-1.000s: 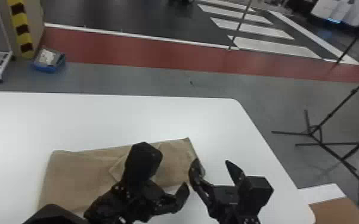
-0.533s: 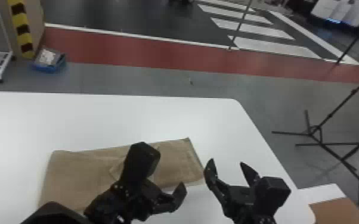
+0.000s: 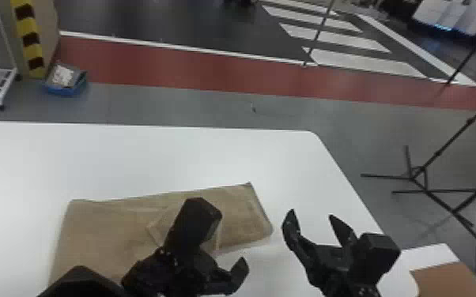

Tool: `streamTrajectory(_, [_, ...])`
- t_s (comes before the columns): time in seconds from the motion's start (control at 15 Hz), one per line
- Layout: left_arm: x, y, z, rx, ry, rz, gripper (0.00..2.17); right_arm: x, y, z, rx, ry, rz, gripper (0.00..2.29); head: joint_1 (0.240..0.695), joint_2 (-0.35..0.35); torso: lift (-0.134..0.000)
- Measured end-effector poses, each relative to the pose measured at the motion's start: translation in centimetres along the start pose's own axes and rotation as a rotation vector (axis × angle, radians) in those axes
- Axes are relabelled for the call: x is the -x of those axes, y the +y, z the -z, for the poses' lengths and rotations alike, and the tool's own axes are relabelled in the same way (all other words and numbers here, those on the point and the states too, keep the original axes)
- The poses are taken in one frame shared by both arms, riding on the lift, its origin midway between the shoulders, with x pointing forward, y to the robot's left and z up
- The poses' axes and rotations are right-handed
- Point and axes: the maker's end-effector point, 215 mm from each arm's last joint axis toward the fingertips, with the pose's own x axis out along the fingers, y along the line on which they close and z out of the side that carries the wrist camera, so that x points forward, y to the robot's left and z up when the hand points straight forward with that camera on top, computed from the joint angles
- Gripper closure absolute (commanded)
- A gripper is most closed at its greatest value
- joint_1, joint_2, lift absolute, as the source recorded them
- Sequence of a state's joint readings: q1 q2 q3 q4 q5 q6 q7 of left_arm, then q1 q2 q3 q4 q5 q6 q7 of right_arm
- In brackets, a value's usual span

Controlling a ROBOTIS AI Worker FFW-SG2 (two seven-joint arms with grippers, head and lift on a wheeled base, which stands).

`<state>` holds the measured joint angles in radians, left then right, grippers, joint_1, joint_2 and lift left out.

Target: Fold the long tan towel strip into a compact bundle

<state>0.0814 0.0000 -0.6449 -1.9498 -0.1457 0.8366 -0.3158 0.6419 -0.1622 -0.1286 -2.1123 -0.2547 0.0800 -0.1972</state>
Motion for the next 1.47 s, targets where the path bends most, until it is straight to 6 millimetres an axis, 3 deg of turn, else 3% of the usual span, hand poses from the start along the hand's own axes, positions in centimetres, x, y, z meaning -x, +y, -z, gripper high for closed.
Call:
streamTrajectory(0.13, [0.0, -0.4, 1.2, -0.017, 0.044, 0.025, 0.02, 0.0, -0.4, -0.1, -0.001, 0.0, 0.002, 0.13, 0.695, -0.35, -0.12])
streamTrajectory(0.4, [0.1, 0.0, 1.8, -0.026, 0.06, 0.018, 0.03, 0.0, -0.4, -0.2, 0.0, -0.001, 0.0, 0.13, 0.695, -0.35, -0.12])
streamTrajectory(0.53, [1.4, 2.5, 1.3, 0.016, 0.03, -0.026, 0.03, -0.1, -0.3, -0.2, -0.002, -0.002, -0.003, 0.13, 0.695, -0.35, -0.12])
streamTrajectory(0.87, [8.2, 9.2, -1.5, 0.156, -0.132, -0.133, 0.03, -0.7, 1.2, 0.3, -0.012, 0.01, -0.021, 0.13, 0.695, -0.35, -0.12])
streamTrajectory(1.07, [13.6, 15.5, -0.2, 0.257, -0.234, -0.247, 0.08, -0.9, 6.0, 1.5, 0.024, 0.043, -0.105, 0.13, 0.695, -0.325, -0.12])
streamTrajectory(1.27, [20.2, 22.1, 2.8, 0.36, -0.326, -0.38, 0.08, -0.2, 14.3, 2.7, 0.097, 0.059, -0.257, 0.13, 0.695, -0.134, -0.12])
streamTrajectory(1.33, [22.4, 23.9, 4.0, 0.391, -0.351, -0.42, 0.08, 0.3, 17.3, 3.0, 0.124, 0.059, -0.308, 0.13, 0.695, -0.005, -0.12])
streamTrajectory(1.47, [26.0, 25.9, 5.7, 0.427, -0.389, -0.466, 0.08, 1.2, 22.4, 4.0, 0.177, 0.072, -0.396, 0.13, 0.695, 0.115, -0.12])
